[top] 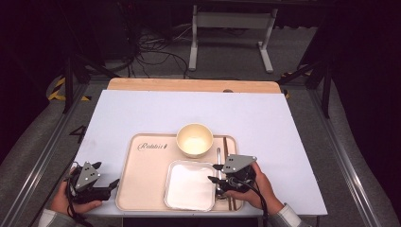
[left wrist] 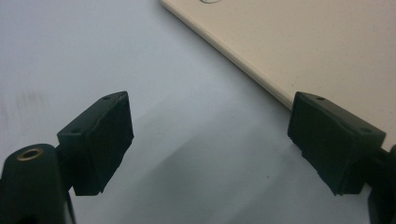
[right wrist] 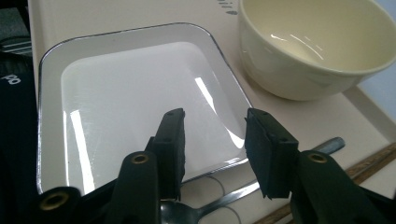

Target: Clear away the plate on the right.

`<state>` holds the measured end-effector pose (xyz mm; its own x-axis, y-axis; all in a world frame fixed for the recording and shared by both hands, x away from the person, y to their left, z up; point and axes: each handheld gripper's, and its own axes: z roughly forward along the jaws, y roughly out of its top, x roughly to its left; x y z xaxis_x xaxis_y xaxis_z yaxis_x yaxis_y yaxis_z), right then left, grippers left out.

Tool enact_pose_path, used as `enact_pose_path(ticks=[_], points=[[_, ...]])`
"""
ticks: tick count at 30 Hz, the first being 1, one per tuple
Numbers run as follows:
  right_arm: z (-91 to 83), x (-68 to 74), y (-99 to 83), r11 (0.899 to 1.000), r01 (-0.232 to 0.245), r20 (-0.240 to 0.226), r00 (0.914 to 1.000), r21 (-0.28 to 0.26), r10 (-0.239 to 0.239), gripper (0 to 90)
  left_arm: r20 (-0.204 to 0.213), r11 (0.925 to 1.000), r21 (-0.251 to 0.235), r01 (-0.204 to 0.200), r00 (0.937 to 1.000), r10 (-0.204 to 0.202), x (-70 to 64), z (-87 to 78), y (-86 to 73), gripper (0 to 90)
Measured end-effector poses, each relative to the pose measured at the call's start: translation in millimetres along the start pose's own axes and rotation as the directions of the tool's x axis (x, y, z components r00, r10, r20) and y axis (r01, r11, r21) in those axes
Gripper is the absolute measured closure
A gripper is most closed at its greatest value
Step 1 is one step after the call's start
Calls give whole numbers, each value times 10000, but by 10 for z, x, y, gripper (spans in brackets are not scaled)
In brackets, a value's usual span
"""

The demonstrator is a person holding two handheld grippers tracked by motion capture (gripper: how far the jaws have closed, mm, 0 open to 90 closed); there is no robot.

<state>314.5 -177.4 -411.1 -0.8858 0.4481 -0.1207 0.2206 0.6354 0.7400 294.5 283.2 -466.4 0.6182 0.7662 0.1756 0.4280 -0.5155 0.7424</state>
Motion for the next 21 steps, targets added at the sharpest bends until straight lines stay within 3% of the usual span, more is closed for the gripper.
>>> enact_pose_path(ticks=[10,21], points=[[-103,-137,-3,9996,-167,818,9965,-230,185,458,-21,10000,1,-3,10000,3,-3,-1,1,150],[-228,-285,-62,9975,-316,1805,9827,-638,426,357,-16,10000,31,-17,10000,17,-7,-1,3,150]])
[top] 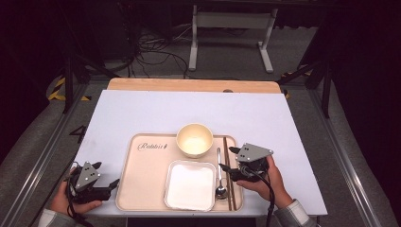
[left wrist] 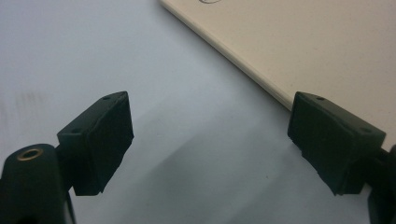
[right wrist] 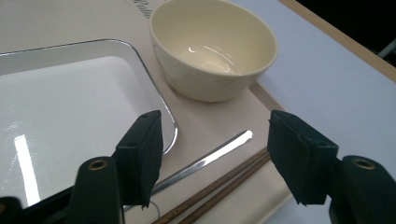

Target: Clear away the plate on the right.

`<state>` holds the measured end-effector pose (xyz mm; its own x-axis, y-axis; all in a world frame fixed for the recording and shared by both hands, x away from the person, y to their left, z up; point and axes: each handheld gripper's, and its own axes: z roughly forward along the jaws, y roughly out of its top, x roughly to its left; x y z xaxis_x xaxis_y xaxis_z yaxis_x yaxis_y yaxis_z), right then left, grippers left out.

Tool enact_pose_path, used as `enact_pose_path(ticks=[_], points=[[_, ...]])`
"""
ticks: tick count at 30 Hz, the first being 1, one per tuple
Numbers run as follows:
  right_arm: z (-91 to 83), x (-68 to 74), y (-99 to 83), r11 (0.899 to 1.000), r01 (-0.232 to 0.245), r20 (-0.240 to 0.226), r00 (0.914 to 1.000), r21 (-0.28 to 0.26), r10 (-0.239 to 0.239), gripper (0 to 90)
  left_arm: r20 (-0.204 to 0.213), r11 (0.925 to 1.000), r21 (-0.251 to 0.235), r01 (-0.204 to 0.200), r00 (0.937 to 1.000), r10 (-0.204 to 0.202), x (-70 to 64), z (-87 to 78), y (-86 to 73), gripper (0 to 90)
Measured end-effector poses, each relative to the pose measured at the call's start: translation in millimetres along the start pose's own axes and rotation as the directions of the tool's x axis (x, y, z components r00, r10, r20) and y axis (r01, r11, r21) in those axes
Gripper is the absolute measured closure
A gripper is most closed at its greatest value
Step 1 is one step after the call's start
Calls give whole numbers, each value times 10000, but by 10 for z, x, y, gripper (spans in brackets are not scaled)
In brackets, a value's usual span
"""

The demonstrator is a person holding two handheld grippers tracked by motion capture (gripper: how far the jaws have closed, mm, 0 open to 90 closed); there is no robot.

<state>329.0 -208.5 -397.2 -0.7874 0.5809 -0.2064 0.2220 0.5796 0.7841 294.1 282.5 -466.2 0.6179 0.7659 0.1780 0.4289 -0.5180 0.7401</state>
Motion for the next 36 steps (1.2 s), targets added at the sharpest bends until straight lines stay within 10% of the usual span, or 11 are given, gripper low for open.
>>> enact_pose_path(ticks=[36], points=[[-501,-484,-668,9964,-784,2185,9722,-331,837,186,-15,9998,-137,126,9999,-126,16,-39,-9,150]])
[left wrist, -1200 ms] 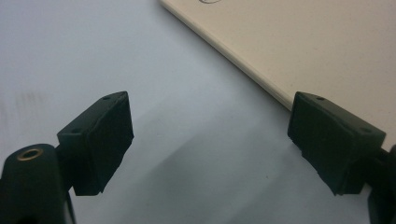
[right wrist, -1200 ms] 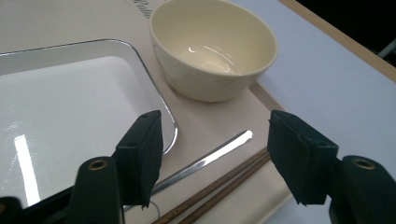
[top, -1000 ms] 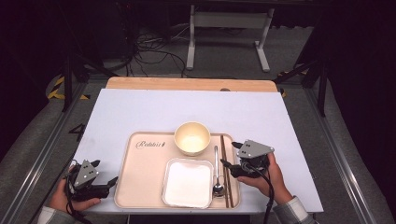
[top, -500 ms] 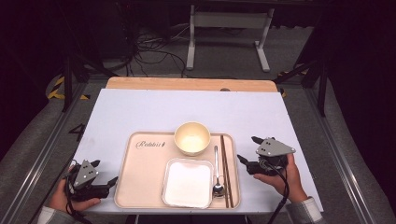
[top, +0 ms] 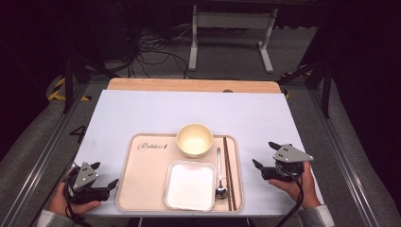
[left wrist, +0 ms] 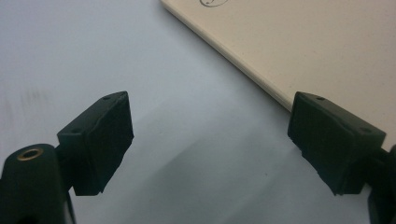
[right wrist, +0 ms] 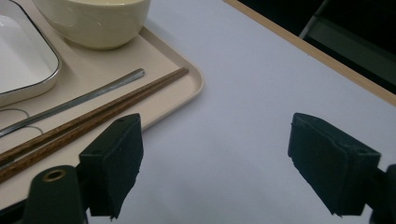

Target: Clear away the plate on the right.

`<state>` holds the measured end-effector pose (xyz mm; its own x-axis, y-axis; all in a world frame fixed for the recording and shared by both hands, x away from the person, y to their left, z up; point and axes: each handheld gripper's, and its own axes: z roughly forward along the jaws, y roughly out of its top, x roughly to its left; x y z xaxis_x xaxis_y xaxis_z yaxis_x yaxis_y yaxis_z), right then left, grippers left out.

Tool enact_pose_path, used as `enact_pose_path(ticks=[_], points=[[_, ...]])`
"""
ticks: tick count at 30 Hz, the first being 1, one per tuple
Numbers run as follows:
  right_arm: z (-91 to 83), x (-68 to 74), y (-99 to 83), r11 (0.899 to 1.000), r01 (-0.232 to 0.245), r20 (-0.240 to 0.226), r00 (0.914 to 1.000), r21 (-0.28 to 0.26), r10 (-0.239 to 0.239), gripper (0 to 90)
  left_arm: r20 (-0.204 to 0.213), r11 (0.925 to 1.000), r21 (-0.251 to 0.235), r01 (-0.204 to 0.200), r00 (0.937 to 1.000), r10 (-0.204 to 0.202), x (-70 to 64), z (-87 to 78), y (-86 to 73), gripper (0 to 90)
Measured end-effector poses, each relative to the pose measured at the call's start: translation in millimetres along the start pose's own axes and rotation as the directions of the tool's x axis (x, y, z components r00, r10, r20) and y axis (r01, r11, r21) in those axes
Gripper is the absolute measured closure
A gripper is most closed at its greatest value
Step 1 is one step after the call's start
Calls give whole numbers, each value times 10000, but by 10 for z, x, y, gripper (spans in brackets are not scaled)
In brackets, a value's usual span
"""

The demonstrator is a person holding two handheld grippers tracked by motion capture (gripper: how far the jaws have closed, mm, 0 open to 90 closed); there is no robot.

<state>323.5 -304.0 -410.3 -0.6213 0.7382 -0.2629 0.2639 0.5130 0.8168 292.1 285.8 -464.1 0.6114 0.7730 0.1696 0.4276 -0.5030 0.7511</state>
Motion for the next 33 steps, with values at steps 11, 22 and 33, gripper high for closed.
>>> enact_pose_path(ticks=[11,22,33], points=[[-46,-16,-322,9978,-621,573,9963,-222,633,158,36,10000,-72,-10,10000,10,-3,3,17,150],[-227,-77,-615,9821,-1810,1151,9758,-529,1860,140,122,9996,-241,154,9998,-151,10,-25,-4,149],[-318,-81,-676,9739,-2055,1645,9617,-962,2191,137,110,9997,-238,49,9999,-46,4,9,30,150]])
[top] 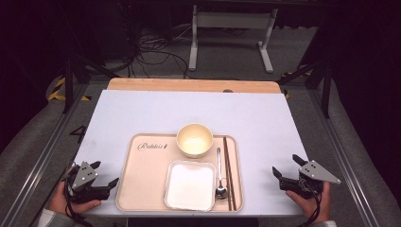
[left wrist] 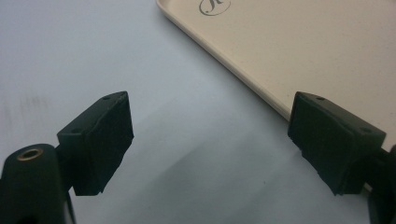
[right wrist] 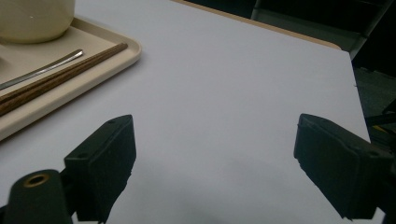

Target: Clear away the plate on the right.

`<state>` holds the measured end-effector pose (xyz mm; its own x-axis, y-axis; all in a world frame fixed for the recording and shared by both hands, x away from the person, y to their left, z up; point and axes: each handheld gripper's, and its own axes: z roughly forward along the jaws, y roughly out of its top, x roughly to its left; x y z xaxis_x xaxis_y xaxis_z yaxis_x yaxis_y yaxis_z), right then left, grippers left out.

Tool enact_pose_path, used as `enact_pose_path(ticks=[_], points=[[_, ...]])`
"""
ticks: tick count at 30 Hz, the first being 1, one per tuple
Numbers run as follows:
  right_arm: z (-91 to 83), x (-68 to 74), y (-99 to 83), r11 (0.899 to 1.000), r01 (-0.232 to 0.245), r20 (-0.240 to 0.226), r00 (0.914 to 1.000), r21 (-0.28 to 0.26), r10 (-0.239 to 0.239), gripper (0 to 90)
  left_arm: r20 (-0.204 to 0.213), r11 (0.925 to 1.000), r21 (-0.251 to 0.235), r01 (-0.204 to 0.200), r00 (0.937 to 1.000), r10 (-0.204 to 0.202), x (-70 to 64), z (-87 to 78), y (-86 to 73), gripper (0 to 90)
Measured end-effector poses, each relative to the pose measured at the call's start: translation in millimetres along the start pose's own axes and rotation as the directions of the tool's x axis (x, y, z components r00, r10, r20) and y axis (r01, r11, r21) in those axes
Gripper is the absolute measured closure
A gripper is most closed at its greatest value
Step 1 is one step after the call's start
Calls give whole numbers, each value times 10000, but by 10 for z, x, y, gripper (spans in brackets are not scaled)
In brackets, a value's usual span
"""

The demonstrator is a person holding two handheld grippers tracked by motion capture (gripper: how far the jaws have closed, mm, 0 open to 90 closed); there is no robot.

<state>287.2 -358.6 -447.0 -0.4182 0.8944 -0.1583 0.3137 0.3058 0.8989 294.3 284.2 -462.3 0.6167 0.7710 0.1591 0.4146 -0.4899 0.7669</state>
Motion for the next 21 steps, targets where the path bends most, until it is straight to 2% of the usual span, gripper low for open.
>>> enact_pose_path(ticks=[5,14,18,21], points=[[-39,33,20,9999,132,126,9998,-112,-130,137,84,10000,-5,-16,10000,16,-11,18,1,149],[-69,41,27,9998,2,373,9993,-212,5,138,72,10000,0,-60,10000,60,-27,31,17,150],[-76,28,22,9997,132,534,9985,-224,-120,138,16,10000,-34,-28,10000,28,-12,38,38,150],[-72,8,14,9998,0,552,9985,-212,12,139,19,10000,-28,-25,10000,25,-18,50,44,150]])
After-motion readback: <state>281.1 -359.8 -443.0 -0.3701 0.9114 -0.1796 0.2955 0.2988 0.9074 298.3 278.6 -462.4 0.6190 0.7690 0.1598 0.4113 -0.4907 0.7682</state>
